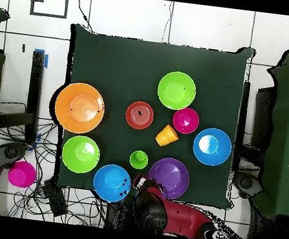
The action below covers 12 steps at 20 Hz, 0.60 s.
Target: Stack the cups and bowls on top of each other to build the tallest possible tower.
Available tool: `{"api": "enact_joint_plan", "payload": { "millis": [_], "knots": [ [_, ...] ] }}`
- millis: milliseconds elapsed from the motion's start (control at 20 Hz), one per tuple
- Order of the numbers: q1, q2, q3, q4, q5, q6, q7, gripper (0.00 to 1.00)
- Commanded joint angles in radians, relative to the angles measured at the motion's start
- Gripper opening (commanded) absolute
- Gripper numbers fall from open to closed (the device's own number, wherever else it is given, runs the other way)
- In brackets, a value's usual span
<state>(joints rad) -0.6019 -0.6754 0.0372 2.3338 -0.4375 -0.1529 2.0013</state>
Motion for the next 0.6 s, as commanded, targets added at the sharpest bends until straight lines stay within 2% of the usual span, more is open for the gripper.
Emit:
{"api": "enact_joint_plan", "payload": {
  "millis": [50,150,350,450,600],
  "knots": [
    [0.051,0.010,0.100,-0.062,0.046,-0.064,0.162,1.00],
    [0.054,0.004,0.099,-0.062,0.048,-0.059,0.164,1.00],
    [0.059,-0.085,0.110,-0.023,0.078,0.019,0.168,1.00],
    [0.050,-0.106,0.120,-0.010,0.096,0.035,0.181,1.00],
    [0.032,-0.037,0.122,0.002,0.139,-0.056,0.256,1.00]
  ]
}}
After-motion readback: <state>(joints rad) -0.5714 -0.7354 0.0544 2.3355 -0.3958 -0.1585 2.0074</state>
